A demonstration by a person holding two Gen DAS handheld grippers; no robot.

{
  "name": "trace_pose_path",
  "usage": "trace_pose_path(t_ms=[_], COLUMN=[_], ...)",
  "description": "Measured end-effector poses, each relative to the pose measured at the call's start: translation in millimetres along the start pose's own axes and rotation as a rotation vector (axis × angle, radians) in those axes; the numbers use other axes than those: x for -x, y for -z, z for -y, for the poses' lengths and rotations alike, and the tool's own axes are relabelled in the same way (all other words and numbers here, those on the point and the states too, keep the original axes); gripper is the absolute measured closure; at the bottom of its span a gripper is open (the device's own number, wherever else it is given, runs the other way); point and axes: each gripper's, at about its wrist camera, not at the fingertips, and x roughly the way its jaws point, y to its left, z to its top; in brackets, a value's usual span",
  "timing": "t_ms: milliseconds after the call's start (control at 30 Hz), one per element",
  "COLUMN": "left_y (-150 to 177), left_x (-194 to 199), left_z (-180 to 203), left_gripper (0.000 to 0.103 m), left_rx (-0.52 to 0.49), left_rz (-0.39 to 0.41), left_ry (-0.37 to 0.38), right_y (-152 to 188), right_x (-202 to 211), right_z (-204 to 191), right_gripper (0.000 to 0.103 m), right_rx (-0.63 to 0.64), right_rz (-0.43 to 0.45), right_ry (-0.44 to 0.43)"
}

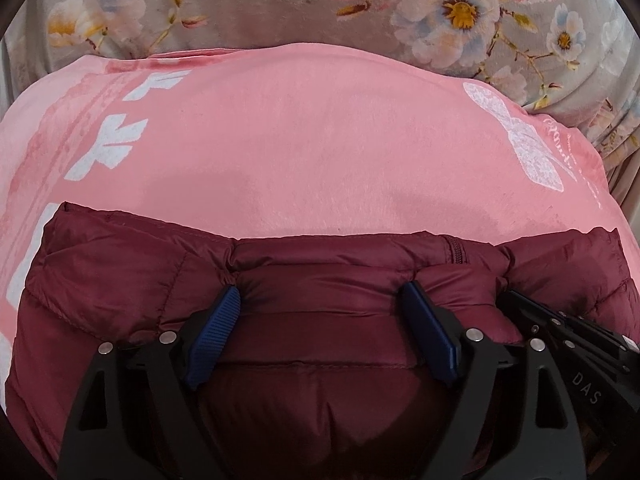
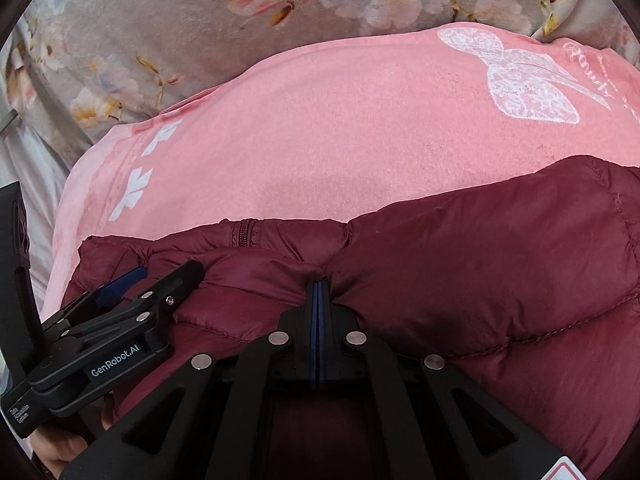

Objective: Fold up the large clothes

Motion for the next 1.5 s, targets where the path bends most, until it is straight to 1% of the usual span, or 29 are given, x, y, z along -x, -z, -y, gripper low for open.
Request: trace_pose_path(t_ms=[467,633,667,733,767,800,833,900,967,1100,1200,1267,1367,1500], left_y=[0,0,-1,-1,1,3,6,15,29,56,77,88,95,102], left_x=[-3,-2,-1,6,15,27,38,59,81,103,106,103,101,97], left_z=[4,3,2,-3,-6,-11,-15,-25,-31,-25,-20,-15,-8,-7], left_gripper=[0.020,0.020,0.020,0.020,0.020,0.020,0.020,0.020,0.020,0.020,0.020,0.020,0.020,0.018], left_rx=[-0.017,-0.008,-0.003,0.010,0.022,0.040,0.057,0.088,0.102,0.068,0.063,0.047,0.012,0.010], left_rz=[-0.003,-0.004,-0.006,-0.011,-0.015,-0.011,-0.008,-0.012,-0.004,-0.006,-0.018,-0.016,-0.003,0.014], left_ry=[-0.037,-0.026,-0.019,-0.006,-0.005,0.003,0.015,0.046,0.059,0.035,0.015,-0.028,-0.081,-0.097], right_y=[0,-1,-2,-1,0,3,8,19,34,61,81,92,105,112], right_x=[-1,-1,1,15,24,39,52,71,87,97,92,83,80,75], right_z=[1,4,3,-3,-5,-9,-14,-23,-36,-52,-63,-66,-69,-68], right_gripper=[0.103,0.103,0.103,0.103,0.103,0.094,0.093,0.093,0.093,0.093,0.093,0.093,0.093,0.094], right_rx=[-0.006,-0.028,-0.029,-0.019,-0.017,-0.015,-0.010,0.008,0.044,0.069,0.108,0.118,0.142,0.157], right_rz=[0.003,-0.006,-0.010,-0.013,-0.005,0.013,0.022,0.035,0.057,0.052,0.036,0.023,0.040,0.052], right_ry=[-0.004,-0.028,-0.024,0.037,0.039,0.015,0.000,-0.011,-0.012,-0.027,0.003,0.020,0.050,0.064])
